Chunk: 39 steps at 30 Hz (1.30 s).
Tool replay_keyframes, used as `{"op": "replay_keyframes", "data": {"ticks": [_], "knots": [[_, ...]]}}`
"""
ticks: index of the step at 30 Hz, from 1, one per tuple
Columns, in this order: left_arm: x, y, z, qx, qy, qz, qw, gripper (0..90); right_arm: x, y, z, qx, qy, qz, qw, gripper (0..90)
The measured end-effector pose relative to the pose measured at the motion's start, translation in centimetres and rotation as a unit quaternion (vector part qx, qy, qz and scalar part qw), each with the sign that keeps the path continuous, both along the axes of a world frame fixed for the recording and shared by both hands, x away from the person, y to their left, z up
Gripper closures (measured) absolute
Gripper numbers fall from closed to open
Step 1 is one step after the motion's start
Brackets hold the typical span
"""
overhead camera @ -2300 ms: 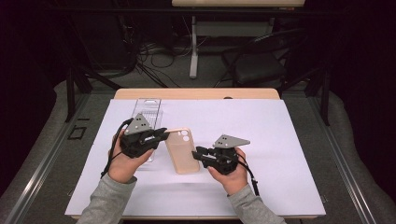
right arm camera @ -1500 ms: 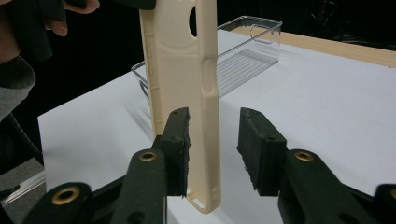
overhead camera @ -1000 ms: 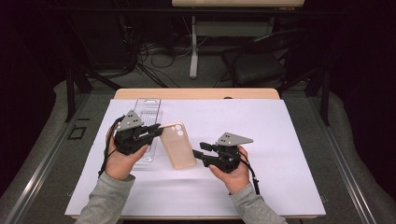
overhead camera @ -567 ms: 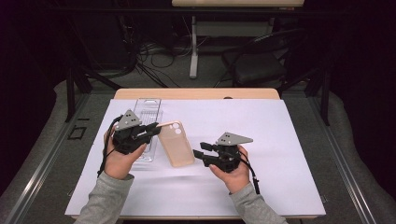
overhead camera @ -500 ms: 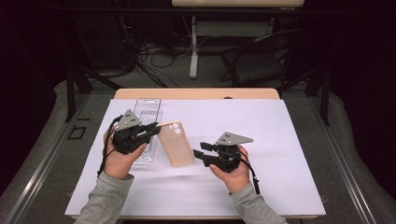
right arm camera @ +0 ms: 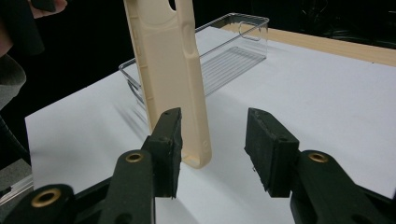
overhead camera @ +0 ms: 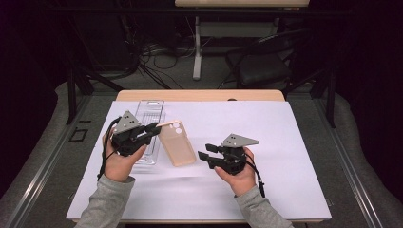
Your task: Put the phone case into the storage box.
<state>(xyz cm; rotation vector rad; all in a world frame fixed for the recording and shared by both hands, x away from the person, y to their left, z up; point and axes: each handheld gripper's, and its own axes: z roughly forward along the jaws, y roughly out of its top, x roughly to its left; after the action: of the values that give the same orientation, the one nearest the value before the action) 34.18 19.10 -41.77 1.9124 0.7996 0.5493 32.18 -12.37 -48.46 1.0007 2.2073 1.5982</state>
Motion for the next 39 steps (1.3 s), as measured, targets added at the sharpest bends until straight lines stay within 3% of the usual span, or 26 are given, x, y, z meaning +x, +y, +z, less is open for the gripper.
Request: {"op": "replay_keyframes", "data": {"ticks": [15, 20, 26, 39], "knots": [[0.2, 0.8, 0.1, -0.012, 0.006, 0.010, 0.9999, 79.2, -0.2, -0.8, 0.4, -0.014, -0.010, -0.014, 0.9998, 51.3], [0.3, 1.0, 0.0, -0.023, 0.004, 0.012, 0.9997, 79.1, -0.7, -1.2, 0.6, -0.038, -0.018, -0.021, 0.9989, 48.8], [0.7, 1.1, -0.3, -0.020, -0.002, 0.021, 0.9996, 79.1, -1.1, -1.6, 0.5, -0.064, -0.024, -0.019, 0.9975, 48.8], [2.0, 0.9, -0.1, -0.018, -0.004, 0.022, 0.9996, 79.1, -1.8, -3.5, -0.1, -0.079, -0.021, -0.026, 0.9963, 50.7]]}}
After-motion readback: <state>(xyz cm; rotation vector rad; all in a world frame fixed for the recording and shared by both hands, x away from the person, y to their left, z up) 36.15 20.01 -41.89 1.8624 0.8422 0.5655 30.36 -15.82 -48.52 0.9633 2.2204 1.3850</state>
